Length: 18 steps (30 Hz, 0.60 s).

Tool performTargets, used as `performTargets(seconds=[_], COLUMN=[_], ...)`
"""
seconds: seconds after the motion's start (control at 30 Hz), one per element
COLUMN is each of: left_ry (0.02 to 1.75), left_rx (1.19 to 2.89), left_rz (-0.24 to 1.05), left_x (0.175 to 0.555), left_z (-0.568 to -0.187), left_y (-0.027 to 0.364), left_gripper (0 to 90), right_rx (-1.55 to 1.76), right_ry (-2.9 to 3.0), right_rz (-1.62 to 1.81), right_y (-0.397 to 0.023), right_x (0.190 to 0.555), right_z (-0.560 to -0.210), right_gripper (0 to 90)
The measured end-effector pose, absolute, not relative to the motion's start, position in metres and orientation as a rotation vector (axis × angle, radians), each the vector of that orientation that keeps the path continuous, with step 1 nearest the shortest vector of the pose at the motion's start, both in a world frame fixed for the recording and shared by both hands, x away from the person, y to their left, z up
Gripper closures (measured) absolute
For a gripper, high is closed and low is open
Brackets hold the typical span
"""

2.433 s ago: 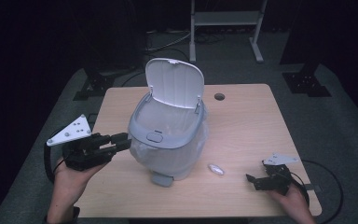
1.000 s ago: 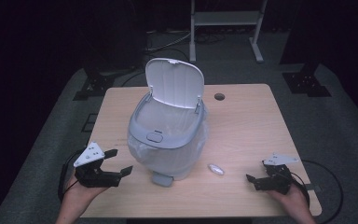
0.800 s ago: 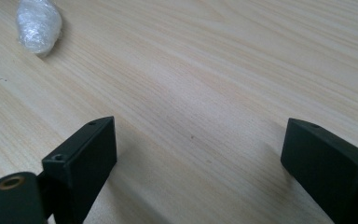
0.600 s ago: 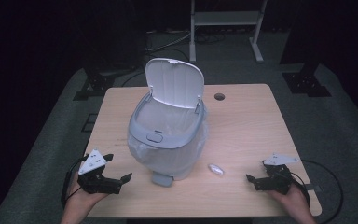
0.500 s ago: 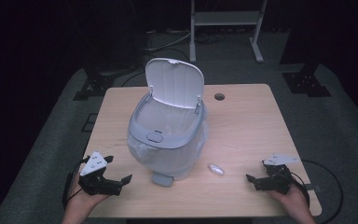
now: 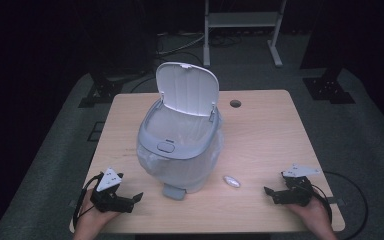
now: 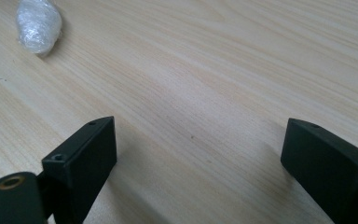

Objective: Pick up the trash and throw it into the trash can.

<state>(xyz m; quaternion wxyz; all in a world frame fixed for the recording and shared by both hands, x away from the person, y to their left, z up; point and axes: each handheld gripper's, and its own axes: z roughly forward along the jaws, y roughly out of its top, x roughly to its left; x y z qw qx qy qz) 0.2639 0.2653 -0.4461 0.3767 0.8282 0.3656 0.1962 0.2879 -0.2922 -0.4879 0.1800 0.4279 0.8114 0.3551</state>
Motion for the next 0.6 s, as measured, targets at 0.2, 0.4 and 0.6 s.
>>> performTargets(seconds=[0.2, 0.4, 0.6], left_ry=[0.945, 0.958, 0.955], left_rx=[2.184, 2.214, 2.243], left_rz=[0.475, 0.454, 0.424], left_x=[0.267, 0.27, 0.272], left_z=[-0.459, -0.469, -0.479], left_y=[0.262, 0.261, 0.26], left_gripper=[1.2, 1.2, 0.1], right_rx=[1.216, 1.216, 1.229], right_ry=[2.289, 2.291, 2.312], right_rz=[1.002, 0.999, 0.971], right_y=[-0.292, -0.292, -0.293], right_x=[0.288, 0.287, 0.287], right_z=[-0.488, -0.488, -0.484], right_gripper=[9.4, 9.5, 13.1])
